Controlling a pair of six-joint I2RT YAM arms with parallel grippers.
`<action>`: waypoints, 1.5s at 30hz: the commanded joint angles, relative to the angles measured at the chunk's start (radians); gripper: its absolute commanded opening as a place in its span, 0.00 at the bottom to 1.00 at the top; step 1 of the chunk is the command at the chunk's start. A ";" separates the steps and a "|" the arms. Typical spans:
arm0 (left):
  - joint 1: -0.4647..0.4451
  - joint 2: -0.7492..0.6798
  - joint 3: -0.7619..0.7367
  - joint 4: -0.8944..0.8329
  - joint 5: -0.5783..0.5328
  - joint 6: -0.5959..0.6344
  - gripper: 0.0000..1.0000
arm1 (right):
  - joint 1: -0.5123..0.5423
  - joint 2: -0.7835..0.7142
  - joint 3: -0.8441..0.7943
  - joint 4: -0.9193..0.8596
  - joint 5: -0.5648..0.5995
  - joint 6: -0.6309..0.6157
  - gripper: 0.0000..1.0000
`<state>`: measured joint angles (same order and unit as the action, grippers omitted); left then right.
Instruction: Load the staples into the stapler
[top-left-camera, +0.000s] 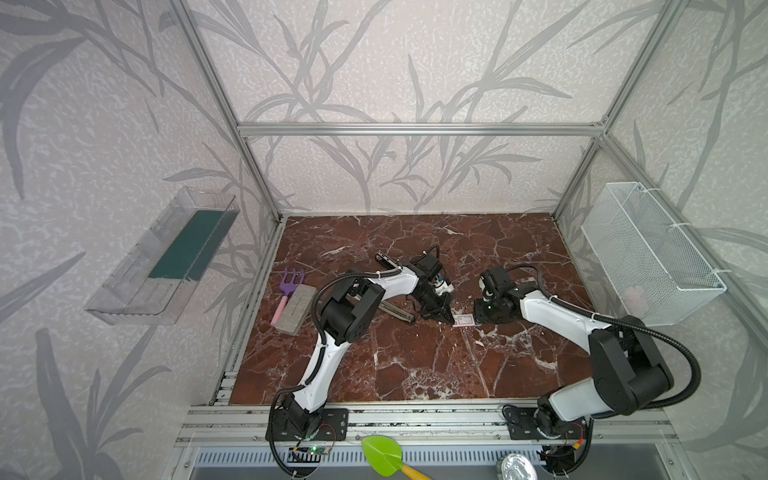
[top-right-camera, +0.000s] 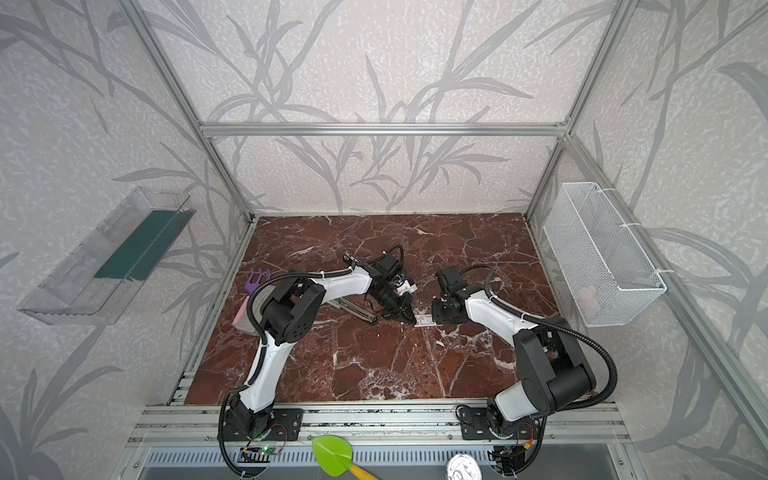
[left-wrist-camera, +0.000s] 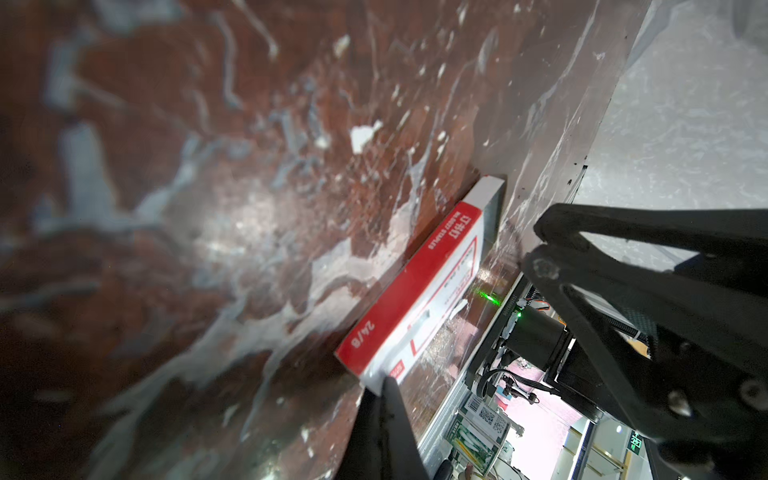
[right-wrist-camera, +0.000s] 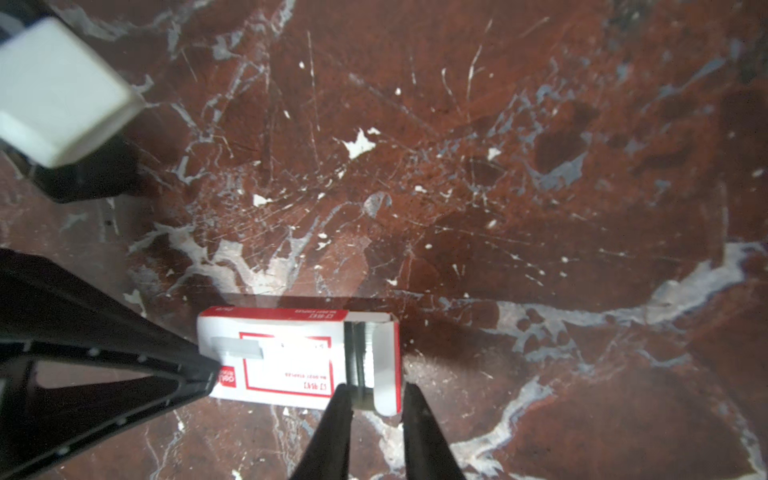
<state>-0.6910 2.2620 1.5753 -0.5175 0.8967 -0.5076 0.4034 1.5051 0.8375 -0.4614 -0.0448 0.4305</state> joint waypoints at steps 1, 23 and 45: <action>0.003 -0.036 -0.013 -0.017 -0.010 0.015 0.00 | 0.007 0.036 0.033 -0.011 0.012 -0.016 0.28; 0.007 -0.045 -0.027 -0.018 -0.012 0.020 0.00 | -0.015 0.069 0.029 -0.046 0.079 -0.024 0.11; 0.023 -0.075 -0.081 -0.005 -0.015 0.020 0.00 | -0.041 0.050 0.022 -0.056 0.099 -0.054 0.00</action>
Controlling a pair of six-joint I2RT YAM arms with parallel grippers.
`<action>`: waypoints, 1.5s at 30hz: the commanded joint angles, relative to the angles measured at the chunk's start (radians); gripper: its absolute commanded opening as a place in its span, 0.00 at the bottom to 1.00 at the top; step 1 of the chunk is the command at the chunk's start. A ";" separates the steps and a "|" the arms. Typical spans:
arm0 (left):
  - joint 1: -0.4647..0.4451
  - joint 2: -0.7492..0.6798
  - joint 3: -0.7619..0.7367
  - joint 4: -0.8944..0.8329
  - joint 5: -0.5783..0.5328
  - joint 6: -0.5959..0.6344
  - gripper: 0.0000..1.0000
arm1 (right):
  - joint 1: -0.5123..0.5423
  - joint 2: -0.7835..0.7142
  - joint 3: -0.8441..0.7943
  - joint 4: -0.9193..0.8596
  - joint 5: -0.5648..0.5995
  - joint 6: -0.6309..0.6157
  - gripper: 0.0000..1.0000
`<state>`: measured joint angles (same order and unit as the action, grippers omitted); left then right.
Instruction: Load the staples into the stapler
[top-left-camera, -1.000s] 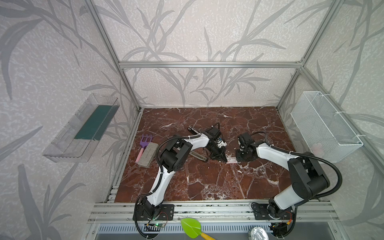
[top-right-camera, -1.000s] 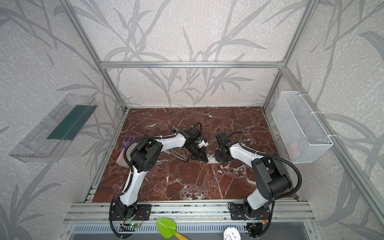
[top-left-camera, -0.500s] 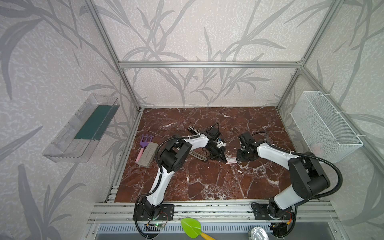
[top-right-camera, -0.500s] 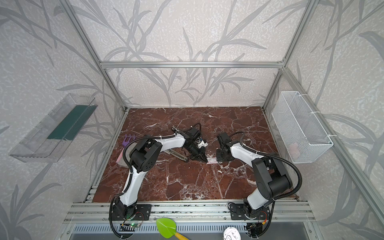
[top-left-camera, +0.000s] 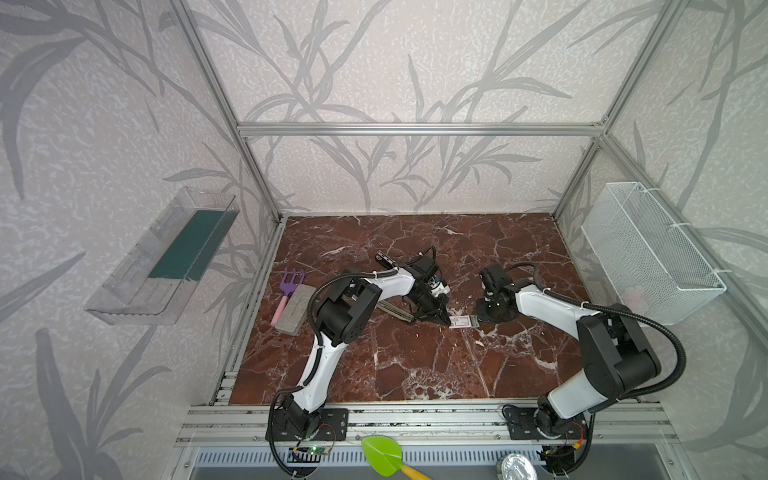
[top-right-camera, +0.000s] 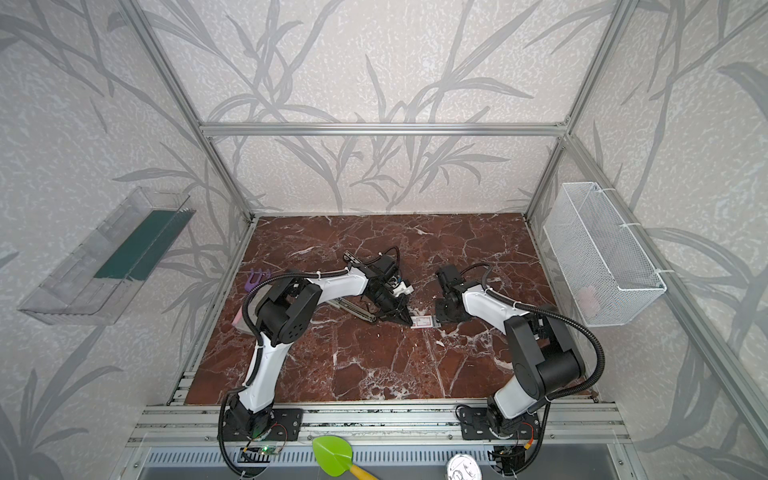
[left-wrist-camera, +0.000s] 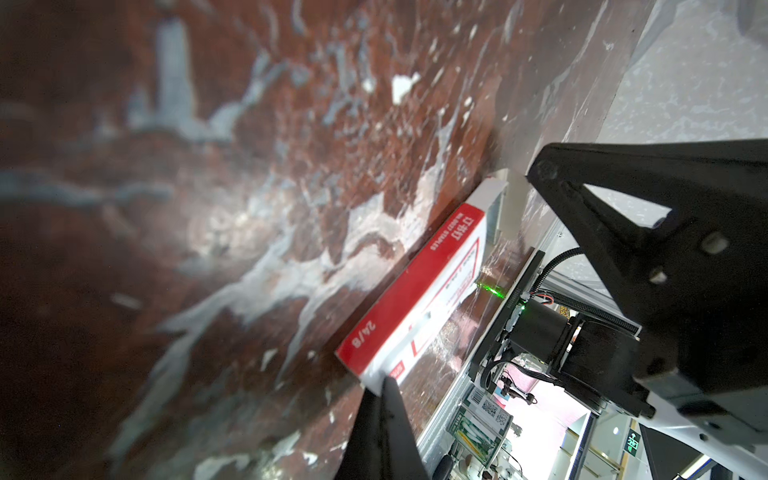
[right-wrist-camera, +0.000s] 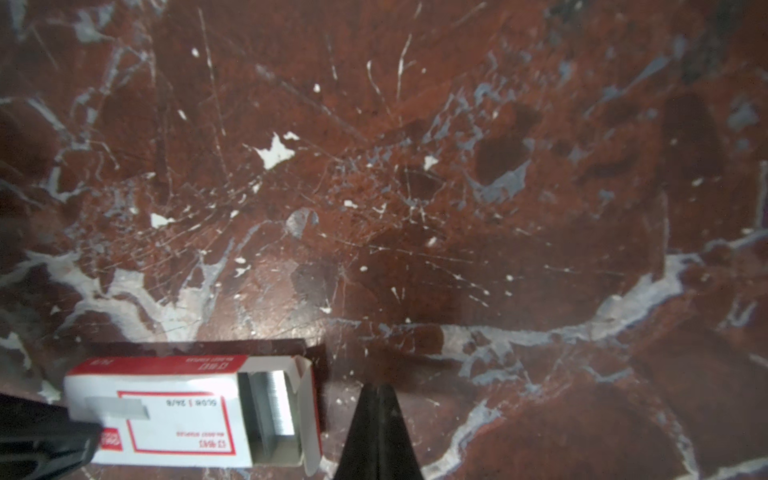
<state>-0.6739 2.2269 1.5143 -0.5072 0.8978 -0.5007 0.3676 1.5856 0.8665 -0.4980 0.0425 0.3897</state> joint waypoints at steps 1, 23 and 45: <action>0.005 -0.038 -0.020 -0.015 -0.015 0.013 0.00 | -0.004 -0.032 -0.007 -0.014 0.000 -0.012 0.00; 0.005 -0.038 -0.023 -0.005 -0.013 0.004 0.00 | 0.026 -0.001 -0.024 0.040 -0.084 0.000 0.19; 0.010 -0.047 -0.031 -0.012 -0.016 0.011 0.00 | -0.010 -0.024 -0.007 -0.025 -0.001 -0.038 0.05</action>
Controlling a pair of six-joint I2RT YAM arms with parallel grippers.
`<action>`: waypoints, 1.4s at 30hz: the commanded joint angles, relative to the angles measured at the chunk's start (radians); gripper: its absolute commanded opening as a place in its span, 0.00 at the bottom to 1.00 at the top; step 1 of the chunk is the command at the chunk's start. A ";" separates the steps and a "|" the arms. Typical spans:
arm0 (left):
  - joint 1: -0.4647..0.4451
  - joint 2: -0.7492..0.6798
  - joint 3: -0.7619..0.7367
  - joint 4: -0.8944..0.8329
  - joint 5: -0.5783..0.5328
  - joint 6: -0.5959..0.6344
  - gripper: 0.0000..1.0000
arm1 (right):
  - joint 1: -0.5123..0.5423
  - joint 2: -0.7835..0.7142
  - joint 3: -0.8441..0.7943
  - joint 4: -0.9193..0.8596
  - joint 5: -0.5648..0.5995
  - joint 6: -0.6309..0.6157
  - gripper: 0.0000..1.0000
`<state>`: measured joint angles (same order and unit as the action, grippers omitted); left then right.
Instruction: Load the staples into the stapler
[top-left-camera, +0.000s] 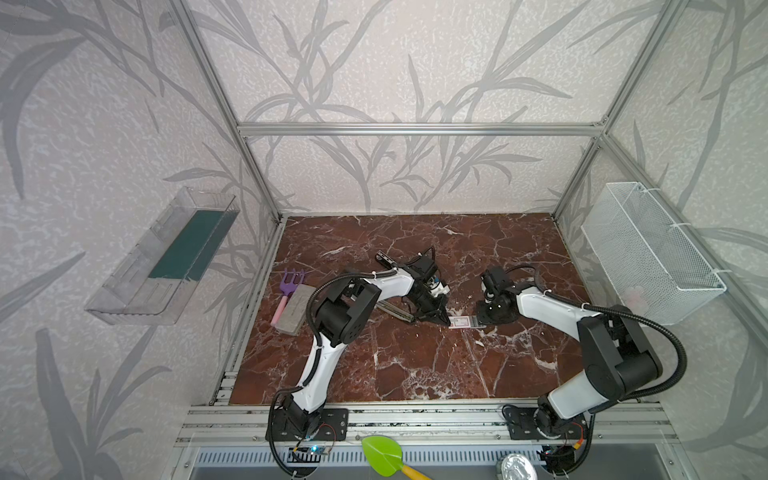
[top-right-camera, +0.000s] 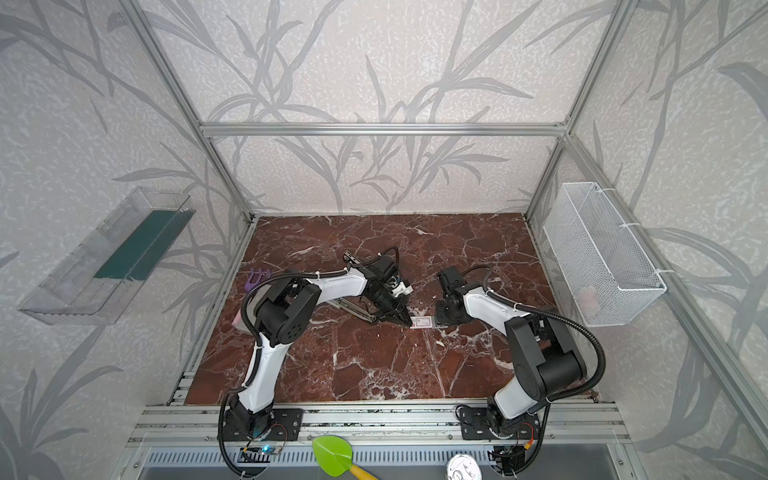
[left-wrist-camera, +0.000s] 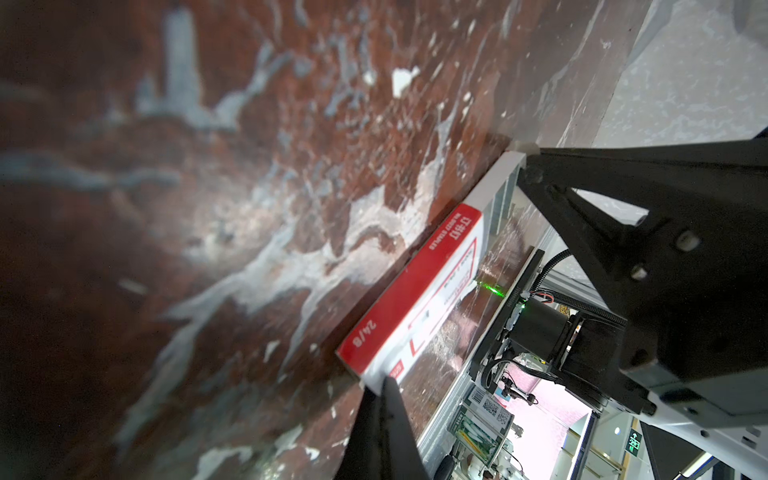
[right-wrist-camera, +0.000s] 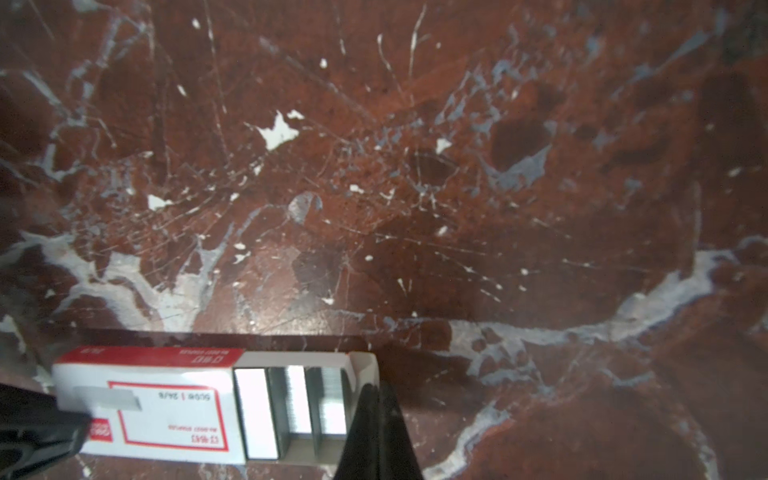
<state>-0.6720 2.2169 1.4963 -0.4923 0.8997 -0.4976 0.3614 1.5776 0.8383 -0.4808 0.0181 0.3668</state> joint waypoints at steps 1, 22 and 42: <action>0.008 -0.038 -0.013 -0.029 -0.020 0.008 0.00 | -0.004 -0.016 0.028 -0.048 0.023 -0.016 0.06; 0.022 -0.145 -0.047 -0.027 -0.046 -0.012 0.31 | 0.017 -0.078 0.009 -0.050 -0.054 -0.007 0.17; 0.054 -0.218 -0.116 0.036 -0.064 -0.057 0.31 | 0.017 0.013 -0.031 -0.017 -0.064 0.008 0.13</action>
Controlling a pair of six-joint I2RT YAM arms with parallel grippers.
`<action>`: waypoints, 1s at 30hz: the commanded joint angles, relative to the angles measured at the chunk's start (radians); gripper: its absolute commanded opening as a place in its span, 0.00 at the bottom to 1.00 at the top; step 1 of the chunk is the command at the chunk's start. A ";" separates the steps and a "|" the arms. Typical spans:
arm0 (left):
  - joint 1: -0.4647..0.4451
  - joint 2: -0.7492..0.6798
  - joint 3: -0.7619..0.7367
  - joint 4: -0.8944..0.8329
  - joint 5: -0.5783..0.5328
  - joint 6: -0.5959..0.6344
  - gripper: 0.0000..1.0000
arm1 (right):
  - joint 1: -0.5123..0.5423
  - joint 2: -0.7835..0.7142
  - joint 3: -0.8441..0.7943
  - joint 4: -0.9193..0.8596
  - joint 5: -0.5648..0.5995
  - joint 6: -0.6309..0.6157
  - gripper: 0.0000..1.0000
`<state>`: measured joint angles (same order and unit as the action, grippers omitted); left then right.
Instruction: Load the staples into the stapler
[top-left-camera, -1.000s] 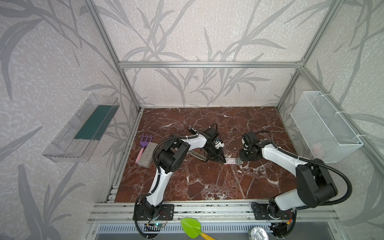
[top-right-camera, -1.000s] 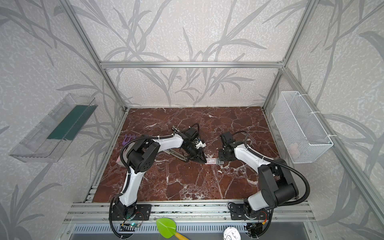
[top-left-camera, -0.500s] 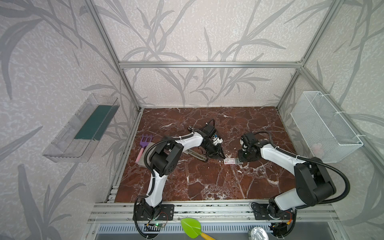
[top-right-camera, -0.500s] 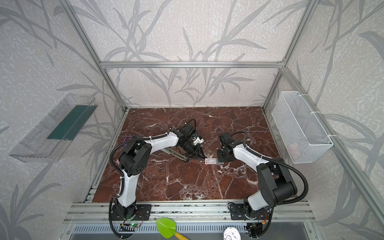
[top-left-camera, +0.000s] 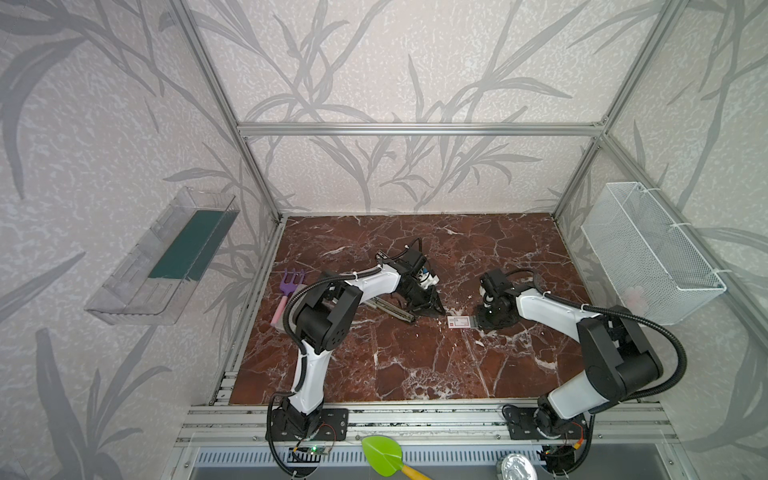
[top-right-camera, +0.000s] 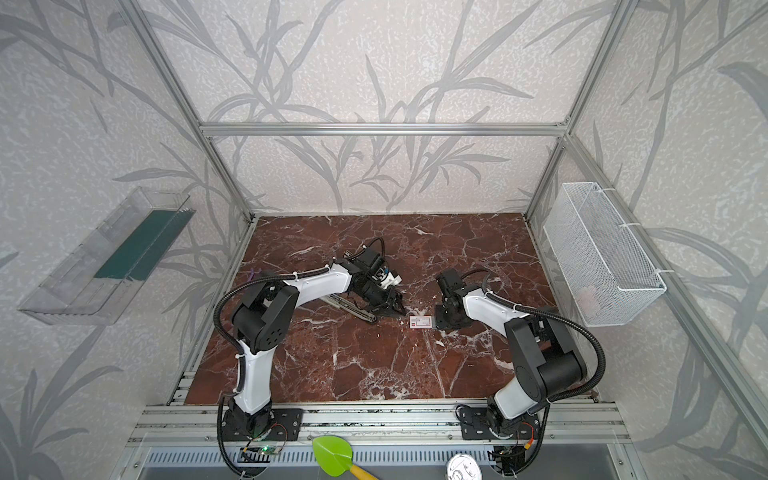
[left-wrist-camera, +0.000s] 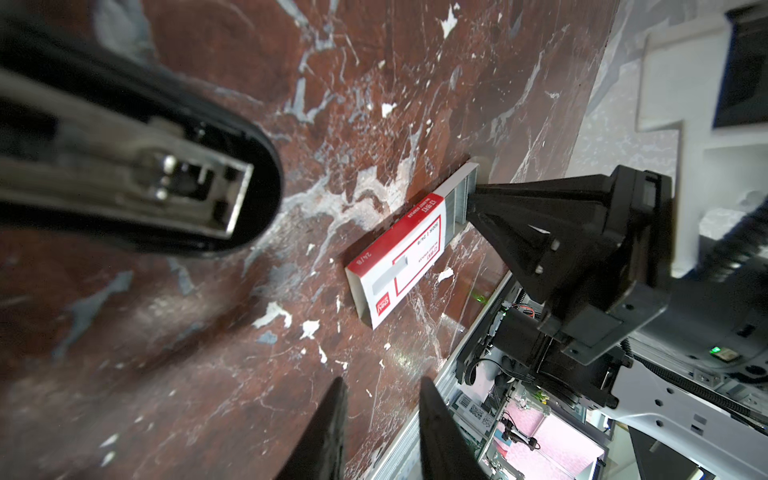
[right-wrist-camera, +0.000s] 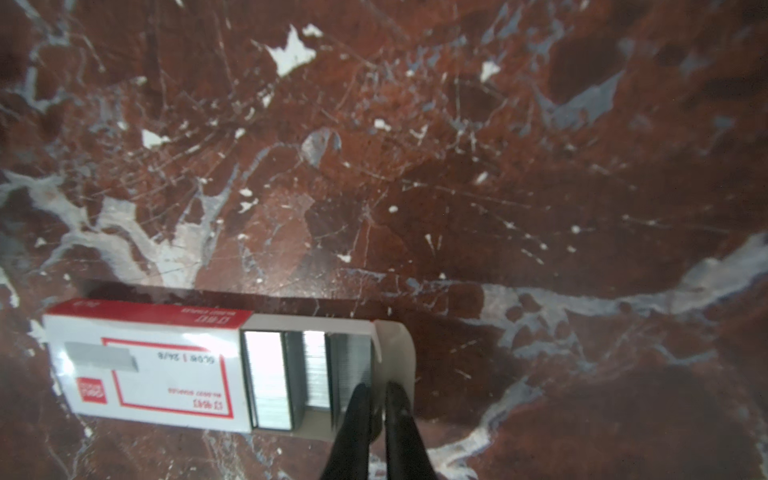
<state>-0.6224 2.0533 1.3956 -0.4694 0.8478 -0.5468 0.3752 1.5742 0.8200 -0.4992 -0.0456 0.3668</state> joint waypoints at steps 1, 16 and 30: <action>0.004 -0.054 -0.017 0.014 -0.010 -0.008 0.31 | 0.004 0.018 -0.014 0.001 -0.001 0.009 0.13; 0.102 -0.135 -0.032 -0.020 -0.082 0.000 0.32 | 0.005 -0.105 0.031 -0.075 0.017 -0.001 0.31; 0.357 -0.013 0.299 -0.468 -0.695 0.183 0.32 | 0.312 -0.059 0.108 0.187 -0.319 -0.085 0.33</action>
<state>-0.2699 1.9800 1.5986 -0.7933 0.3645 -0.4309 0.6193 1.4628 0.8776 -0.4114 -0.2356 0.3271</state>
